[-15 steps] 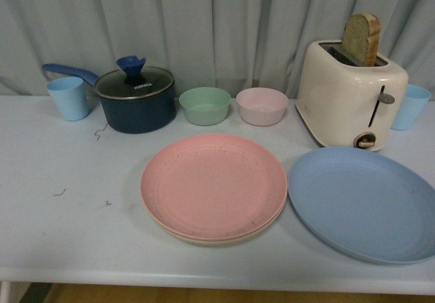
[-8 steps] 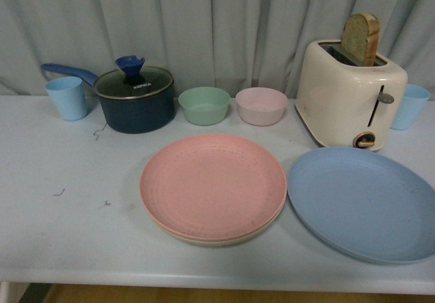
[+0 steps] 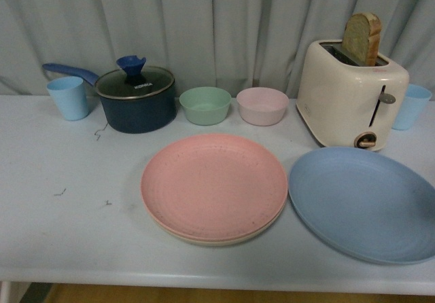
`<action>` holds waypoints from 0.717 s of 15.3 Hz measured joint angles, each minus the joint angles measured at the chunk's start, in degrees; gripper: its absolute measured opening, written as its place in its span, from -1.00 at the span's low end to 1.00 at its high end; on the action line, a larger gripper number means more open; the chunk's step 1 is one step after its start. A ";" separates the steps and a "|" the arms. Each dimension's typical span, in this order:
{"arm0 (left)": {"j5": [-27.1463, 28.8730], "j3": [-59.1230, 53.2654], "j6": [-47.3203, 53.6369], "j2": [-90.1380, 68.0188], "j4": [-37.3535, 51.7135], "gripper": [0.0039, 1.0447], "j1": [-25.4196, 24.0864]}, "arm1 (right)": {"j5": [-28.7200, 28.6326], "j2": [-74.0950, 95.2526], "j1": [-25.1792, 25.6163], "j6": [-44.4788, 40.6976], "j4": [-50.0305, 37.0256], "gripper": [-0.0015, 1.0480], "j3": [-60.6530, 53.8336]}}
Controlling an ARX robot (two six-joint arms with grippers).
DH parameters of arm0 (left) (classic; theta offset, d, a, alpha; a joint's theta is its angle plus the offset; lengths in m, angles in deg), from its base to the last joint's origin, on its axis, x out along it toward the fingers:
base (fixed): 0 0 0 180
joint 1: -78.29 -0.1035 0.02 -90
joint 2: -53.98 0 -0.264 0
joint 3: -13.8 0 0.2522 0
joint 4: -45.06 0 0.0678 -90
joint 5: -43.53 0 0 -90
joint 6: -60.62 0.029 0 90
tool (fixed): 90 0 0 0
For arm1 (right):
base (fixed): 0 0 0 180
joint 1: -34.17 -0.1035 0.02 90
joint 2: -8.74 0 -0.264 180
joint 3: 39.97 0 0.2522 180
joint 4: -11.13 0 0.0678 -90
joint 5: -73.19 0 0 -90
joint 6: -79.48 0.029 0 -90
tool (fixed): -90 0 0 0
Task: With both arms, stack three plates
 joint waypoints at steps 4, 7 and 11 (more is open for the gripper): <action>-0.02 0.00 0.00 0.00 -0.02 0.88 0.00 | 0.48 13.29 -0.66 -0.13 -3.82 0.87 6.21; 0.00 0.00 0.00 0.00 0.00 0.88 0.00 | 0.96 19.52 -2.43 -0.11 -6.47 0.87 8.57; 0.00 0.00 0.00 0.00 0.00 0.88 0.00 | 2.23 25.03 -3.87 0.24 -7.52 0.36 9.79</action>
